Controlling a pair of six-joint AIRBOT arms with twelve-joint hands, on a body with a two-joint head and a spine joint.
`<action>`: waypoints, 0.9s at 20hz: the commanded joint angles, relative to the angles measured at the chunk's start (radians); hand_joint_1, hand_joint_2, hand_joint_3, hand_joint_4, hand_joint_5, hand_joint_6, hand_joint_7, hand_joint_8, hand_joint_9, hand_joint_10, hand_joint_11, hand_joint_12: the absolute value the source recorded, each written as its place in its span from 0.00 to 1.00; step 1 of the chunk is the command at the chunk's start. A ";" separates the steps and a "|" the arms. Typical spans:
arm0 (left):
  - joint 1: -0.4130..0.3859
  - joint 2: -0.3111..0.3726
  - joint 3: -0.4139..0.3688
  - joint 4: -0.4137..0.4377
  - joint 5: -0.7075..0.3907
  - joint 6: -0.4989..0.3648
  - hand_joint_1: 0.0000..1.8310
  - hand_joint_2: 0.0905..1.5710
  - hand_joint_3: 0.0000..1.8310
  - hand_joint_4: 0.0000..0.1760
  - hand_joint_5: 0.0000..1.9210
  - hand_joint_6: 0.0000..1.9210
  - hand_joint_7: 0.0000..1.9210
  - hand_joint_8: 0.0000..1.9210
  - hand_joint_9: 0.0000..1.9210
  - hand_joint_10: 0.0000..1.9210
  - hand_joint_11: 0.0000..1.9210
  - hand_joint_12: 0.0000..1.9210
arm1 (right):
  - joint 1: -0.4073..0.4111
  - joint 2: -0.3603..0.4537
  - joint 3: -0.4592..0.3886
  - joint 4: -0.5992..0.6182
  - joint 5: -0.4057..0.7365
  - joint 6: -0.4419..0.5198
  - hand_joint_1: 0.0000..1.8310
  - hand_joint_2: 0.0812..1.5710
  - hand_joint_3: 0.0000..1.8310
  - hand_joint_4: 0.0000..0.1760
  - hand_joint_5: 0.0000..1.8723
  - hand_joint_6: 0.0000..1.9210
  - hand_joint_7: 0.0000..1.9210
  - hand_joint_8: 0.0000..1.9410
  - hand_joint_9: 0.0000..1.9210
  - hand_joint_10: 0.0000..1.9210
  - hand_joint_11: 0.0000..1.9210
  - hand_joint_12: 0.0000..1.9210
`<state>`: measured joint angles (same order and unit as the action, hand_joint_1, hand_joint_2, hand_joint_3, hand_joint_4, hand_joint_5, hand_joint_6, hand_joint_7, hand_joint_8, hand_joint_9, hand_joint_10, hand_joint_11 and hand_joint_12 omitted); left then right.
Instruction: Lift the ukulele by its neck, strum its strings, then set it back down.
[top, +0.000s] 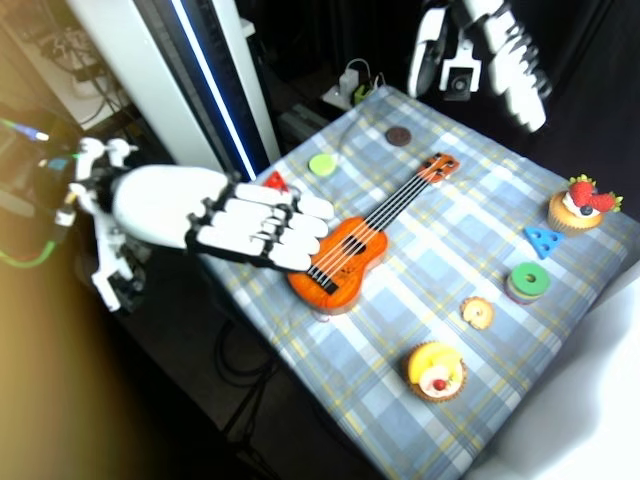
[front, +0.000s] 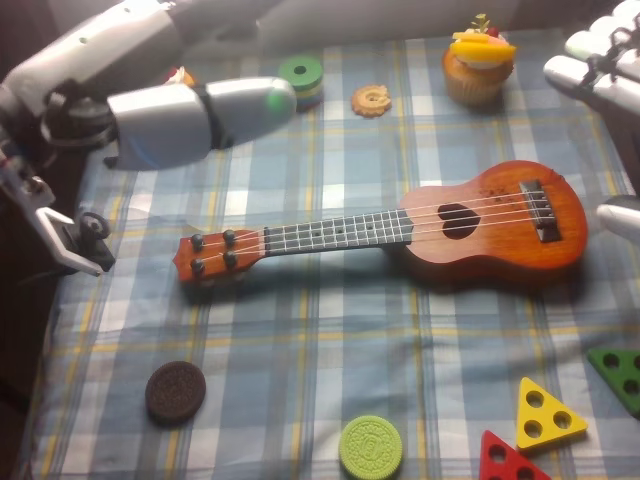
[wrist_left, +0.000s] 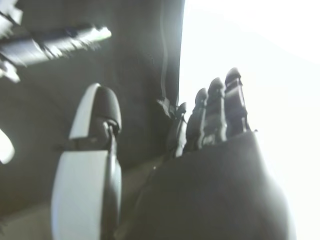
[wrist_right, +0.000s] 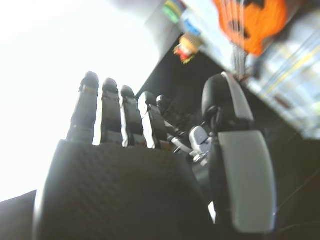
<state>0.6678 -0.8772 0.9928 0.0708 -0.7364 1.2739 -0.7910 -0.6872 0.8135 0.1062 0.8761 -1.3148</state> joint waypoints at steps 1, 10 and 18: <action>-0.024 -0.002 -0.006 0.004 -0.087 0.006 0.12 0.85 0.00 0.00 0.01 0.00 0.00 0.00 0.00 0.00 0.00 0.03 | 0.023 0.005 0.006 -0.012 0.083 -0.015 0.08 0.87 0.01 0.00 0.00 0.00 0.00 0.00 0.00 0.00 0.00 0.00; -0.111 0.001 -0.033 0.103 0.098 0.098 0.09 0.71 0.00 0.22 0.00 0.00 0.00 0.00 0.00 0.00 0.00 0.00 | 0.081 -0.003 -0.002 -0.034 -0.021 -0.101 0.06 0.84 0.00 0.00 0.00 0.00 0.00 0.00 0.00 0.00 0.00 0.00; -0.126 -0.007 -0.038 0.085 0.151 0.174 0.13 0.67 0.00 0.22 0.00 0.00 0.00 0.00 0.00 0.00 0.00 0.00 | 0.088 -0.004 -0.002 -0.034 -0.043 -0.124 0.13 0.84 0.00 0.00 0.00 0.00 0.00 0.00 0.00 0.00 0.00 0.00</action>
<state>0.5575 -0.8814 0.9573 0.1684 -0.4812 1.4475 -0.7197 -0.6952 0.8108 0.0700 0.7128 -1.4334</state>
